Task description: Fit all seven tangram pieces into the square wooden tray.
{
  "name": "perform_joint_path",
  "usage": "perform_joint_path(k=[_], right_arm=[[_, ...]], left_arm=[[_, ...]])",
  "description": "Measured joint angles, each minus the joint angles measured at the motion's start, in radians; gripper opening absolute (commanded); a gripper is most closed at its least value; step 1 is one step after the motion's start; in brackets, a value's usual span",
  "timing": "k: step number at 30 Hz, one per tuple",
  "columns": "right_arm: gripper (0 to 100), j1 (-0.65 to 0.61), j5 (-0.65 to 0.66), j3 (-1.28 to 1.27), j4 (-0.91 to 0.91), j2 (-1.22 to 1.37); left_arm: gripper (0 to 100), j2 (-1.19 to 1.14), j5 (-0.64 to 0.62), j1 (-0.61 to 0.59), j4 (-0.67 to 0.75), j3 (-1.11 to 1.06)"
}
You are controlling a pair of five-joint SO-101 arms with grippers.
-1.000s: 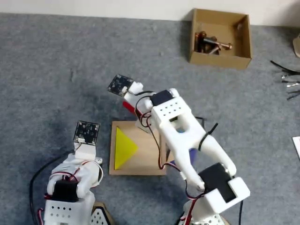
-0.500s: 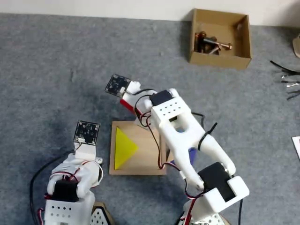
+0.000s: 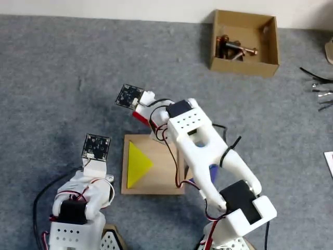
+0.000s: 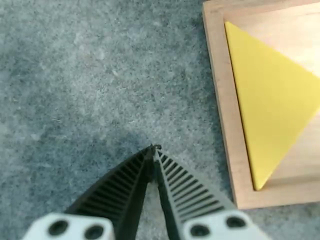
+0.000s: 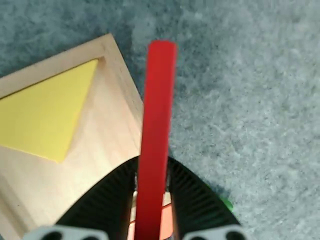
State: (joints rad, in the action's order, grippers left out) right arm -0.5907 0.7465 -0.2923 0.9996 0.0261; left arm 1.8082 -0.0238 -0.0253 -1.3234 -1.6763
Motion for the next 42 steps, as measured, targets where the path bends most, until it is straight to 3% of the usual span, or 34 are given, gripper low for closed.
perform_joint_path(k=[7,15,18,42], right_arm=[[0.5,0.0,0.02,-0.06,0.0,0.0],[0.5,0.0,0.037,-0.061,0.0,0.0],[0.5,0.0,0.037,-0.061,0.0,0.0],[0.5,-0.005,0.018,-0.127,-0.112,0.0]], left_arm=[[1,0.0,0.0,-0.012,0.0,0.0],[1,0.0,0.0,-0.318,0.0,0.0],[1,0.0,0.0,-0.381,0.0,0.0],[1,0.0,0.0,-0.387,0.0,0.0]])
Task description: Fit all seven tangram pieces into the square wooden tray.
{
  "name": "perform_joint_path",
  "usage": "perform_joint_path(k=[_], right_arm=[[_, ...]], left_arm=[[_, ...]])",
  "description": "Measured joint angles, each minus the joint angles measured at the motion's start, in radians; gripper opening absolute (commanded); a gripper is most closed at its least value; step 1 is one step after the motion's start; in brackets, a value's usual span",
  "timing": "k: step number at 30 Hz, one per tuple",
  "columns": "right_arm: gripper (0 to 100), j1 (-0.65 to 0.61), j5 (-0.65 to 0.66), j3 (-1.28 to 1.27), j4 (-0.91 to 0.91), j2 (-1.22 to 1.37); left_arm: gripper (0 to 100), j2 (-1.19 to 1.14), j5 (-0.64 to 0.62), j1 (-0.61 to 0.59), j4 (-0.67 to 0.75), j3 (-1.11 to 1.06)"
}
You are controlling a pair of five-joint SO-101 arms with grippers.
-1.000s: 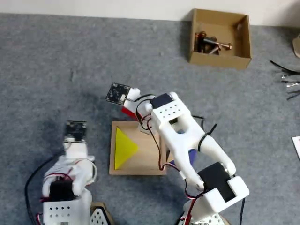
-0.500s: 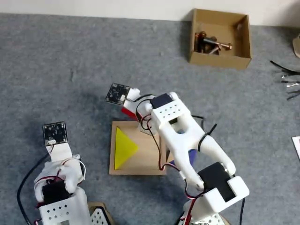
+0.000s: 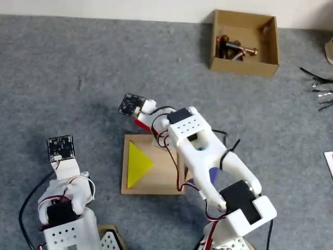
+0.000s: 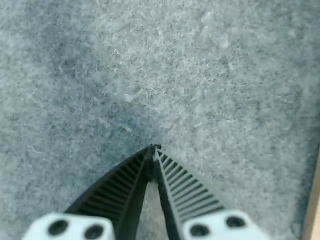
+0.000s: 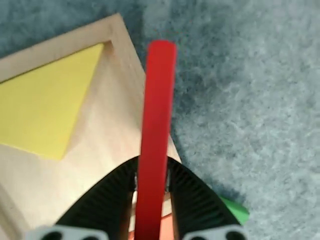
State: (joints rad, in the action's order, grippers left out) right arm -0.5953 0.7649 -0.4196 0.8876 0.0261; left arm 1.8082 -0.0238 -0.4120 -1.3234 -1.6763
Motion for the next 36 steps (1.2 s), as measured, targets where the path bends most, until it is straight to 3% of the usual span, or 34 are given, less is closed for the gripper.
perform_joint_path(k=[24,30,36], right_arm=[[1.1,0.051,0.009,-0.074,0.008,-0.003],[9.8,0.051,0.009,-0.078,0.009,-0.003],[9.9,0.052,0.011,-0.095,0.018,0.0]], left_arm=[[1,0.0,0.0,0.0,0.0,0.0],[1,0.0,0.0,0.0,0.0,0.0],[1,0.0,0.0,0.0,0.0,0.0]])
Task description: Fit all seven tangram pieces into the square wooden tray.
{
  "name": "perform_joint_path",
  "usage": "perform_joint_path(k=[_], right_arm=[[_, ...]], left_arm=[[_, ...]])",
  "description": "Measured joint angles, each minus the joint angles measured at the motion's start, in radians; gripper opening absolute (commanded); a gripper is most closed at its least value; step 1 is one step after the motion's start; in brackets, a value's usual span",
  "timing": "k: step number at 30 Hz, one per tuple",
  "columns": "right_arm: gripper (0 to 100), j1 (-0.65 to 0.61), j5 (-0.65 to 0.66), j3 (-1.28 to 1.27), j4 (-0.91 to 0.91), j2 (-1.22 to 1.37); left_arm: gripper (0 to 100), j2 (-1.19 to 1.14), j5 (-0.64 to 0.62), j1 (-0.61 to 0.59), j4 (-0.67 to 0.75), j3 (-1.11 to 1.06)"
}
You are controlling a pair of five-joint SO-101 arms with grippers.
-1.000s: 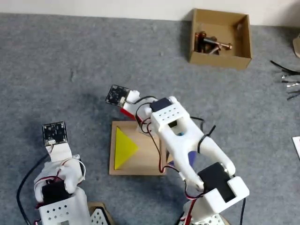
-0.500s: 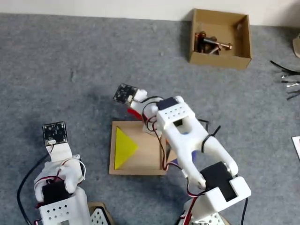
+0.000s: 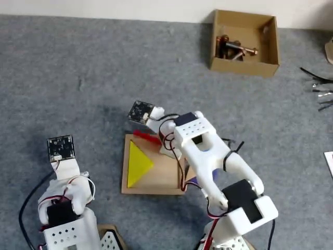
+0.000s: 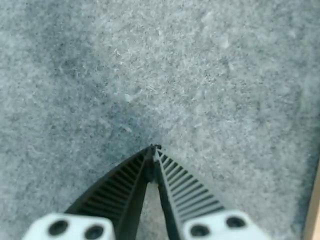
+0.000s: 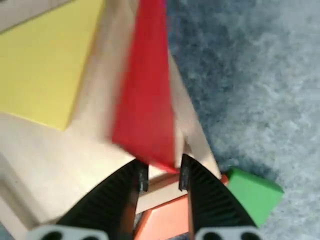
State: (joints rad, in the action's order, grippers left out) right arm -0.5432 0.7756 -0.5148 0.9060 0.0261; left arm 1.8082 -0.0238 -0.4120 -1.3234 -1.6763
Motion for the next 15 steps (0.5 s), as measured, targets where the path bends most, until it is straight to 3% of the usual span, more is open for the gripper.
perform_joint_path(k=[10,15], right_arm=[[9.9,0.002,0.0,0.002,0.006,-0.002],[9.9,-0.006,0.002,0.002,0.157,-0.034]], left_arm=[[1,0.0,0.0,0.0,0.0,0.0],[1,0.0,0.0,0.0,0.0,0.0]])
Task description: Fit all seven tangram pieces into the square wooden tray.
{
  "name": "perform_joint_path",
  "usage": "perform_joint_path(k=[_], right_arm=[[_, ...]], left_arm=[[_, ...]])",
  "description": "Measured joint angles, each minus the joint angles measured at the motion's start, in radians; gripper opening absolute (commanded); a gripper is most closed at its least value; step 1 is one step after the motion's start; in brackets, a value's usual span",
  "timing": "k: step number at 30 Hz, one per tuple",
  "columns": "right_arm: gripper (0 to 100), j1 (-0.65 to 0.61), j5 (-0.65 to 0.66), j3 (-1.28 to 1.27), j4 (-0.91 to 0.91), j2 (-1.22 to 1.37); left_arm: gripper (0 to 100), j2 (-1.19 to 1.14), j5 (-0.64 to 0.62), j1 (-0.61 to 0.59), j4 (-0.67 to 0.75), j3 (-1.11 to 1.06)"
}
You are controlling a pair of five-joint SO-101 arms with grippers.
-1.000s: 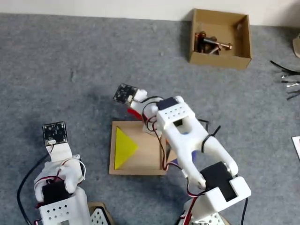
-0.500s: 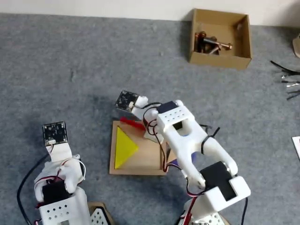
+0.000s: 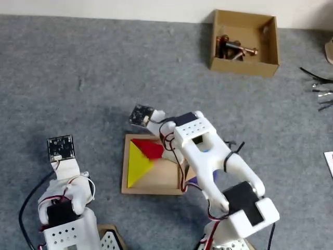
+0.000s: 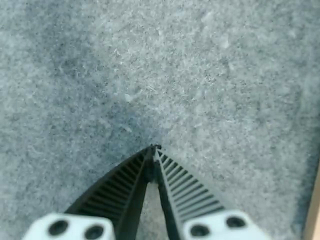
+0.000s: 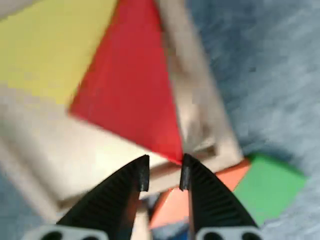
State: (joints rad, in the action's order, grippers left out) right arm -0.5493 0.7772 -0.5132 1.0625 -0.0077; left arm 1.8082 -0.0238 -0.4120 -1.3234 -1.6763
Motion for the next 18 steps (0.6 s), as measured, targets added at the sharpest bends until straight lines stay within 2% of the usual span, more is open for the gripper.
perform_joint_path(k=[8,12,15,18], right_arm=[[9.9,0.002,-0.005,-0.002,0.097,-0.226],[8.2,-0.046,-0.121,-0.035,0.094,-0.239],[0.0,-0.098,-0.186,-0.048,0.054,-0.239],[0.6,-0.13,-0.25,-0.048,0.011,-0.239]], left_arm=[[1,0.0,0.0,0.0,0.0,0.0],[1,0.0,0.0,0.0,0.0,0.0],[1,0.0,0.0,0.0,0.0,0.0],[1,0.0,0.0,0.0,0.0,0.0]])
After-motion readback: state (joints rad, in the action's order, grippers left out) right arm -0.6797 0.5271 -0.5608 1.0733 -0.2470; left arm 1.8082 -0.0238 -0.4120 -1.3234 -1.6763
